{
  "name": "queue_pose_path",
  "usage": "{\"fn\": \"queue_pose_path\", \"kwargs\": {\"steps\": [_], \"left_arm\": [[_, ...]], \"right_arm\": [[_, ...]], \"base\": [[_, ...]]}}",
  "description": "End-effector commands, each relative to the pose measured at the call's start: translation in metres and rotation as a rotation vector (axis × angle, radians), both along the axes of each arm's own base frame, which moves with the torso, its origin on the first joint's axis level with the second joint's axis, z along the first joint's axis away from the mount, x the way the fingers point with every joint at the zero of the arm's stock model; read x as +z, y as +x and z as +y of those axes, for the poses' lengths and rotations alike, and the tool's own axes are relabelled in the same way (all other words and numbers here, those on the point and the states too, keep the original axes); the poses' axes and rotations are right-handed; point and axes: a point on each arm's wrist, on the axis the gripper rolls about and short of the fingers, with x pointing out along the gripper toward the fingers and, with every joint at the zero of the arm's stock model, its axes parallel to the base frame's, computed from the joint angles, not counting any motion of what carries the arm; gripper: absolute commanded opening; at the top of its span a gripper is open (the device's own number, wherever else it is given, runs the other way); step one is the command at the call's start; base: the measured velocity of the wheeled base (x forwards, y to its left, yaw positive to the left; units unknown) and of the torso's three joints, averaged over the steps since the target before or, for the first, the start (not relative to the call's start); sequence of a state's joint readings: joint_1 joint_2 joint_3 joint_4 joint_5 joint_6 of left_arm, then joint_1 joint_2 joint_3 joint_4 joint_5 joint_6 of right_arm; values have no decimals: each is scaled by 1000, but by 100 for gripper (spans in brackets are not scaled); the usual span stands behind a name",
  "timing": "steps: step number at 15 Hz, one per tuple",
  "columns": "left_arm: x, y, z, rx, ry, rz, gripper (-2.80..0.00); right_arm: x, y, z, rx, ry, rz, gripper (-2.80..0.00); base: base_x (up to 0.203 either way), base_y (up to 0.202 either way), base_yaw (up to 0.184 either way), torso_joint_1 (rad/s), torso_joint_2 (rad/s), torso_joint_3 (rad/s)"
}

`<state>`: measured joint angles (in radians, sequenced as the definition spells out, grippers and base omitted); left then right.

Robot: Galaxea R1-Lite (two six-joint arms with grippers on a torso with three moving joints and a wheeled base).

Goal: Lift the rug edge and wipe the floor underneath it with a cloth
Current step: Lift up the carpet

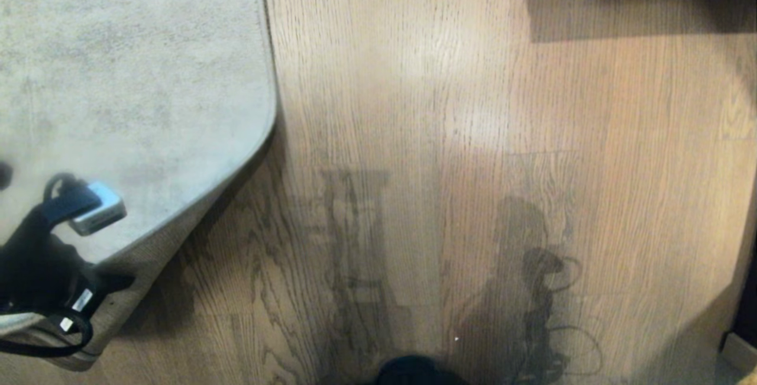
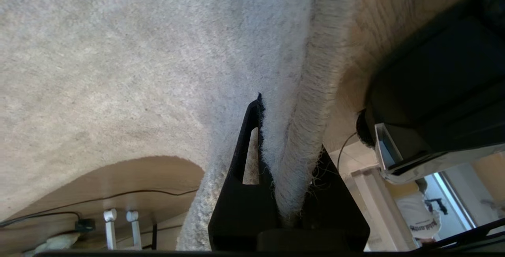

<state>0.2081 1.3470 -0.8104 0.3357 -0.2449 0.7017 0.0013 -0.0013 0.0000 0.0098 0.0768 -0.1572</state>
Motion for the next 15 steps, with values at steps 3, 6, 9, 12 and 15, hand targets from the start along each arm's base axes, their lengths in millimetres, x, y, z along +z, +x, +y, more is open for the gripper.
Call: {"fn": "queue_pose_path", "kwargs": {"steps": [3,6,9,12,15], "left_arm": [[-1,-2,0,-3,-1,3,-280],[-1,-2,0,-3,-1,3,-280],[-1,-2,0,-1,-2,3,-280],[-1,-2,0,-1,-2,3,-280],[-1,-2,0,-1,-1,2,-280]], "right_arm": [[0,0,0,2,-1,1,-280],[0,0,0,2,-1,1,-280],[0,0,0,2,-1,1,-280],[0,0,0,2,-1,1,-280],[0,0,0,2,-2,1,-280]], "base": [[1,135,0,3,4,5],[0,196,-2,3,0,2],[0,194,-1,4,2,1],[0,197,0,2,3,4],[0,195,-2,1,4,3]]}}
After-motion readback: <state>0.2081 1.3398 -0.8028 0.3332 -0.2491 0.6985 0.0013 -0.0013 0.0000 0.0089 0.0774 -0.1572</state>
